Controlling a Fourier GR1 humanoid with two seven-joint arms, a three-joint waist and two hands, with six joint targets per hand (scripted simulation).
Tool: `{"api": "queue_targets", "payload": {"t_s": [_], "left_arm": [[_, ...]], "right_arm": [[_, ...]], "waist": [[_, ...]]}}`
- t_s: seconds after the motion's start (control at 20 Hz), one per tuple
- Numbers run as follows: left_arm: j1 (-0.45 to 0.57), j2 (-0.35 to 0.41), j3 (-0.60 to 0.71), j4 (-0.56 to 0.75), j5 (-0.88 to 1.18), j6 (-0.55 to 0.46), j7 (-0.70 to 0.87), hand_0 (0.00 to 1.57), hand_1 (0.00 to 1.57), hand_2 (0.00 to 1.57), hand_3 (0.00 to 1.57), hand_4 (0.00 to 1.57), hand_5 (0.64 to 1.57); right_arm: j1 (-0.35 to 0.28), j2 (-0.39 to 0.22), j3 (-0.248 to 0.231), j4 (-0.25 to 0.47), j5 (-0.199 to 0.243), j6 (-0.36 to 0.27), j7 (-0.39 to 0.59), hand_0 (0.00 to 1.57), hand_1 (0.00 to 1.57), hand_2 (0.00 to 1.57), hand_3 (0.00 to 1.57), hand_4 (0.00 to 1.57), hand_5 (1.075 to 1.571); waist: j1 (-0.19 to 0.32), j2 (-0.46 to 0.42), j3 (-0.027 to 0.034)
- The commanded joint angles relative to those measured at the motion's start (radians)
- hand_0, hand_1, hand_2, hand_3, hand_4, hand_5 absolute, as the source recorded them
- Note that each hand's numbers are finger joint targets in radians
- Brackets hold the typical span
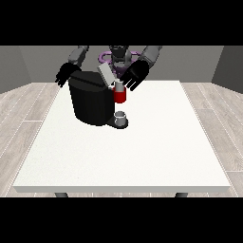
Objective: Insert the coffee pod into the coffee machine and close the lid
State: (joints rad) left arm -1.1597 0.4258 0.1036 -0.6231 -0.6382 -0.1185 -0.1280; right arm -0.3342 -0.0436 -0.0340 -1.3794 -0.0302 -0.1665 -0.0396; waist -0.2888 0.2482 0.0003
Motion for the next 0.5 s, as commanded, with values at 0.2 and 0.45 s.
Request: {"api": "queue_targets", "payload": {"t_s": [0.2, 0.45], "left_arm": [[0.007, -0.017, -0.003, 0.014, -0.006, -0.028, 0.009, 1.16, 1.16, 1.24, 1.18, 0.51, 1.571], [0.029, -0.025, -0.002, 0.024, -0.02, 0.001, 0.007, 1.22, 1.22, 1.27, 1.2, 0.49, 1.571]], "right_arm": [[0.033, 0.025, 0.0, 0.002, -0.001, -0.019, -0.022, 0.0, 0.0, 0.0, 0.0, 0.51, 1.571], [0.029, -0.03, -0.029, -0.021, -0.031, 0.034, -0.006, 0.0, 0.0, 0.0, 0.0, 0.45, 1.571]], "waist": [[0.011, -0.021, -0.0001], [-0.009, -0.009, -0.0002]]}}
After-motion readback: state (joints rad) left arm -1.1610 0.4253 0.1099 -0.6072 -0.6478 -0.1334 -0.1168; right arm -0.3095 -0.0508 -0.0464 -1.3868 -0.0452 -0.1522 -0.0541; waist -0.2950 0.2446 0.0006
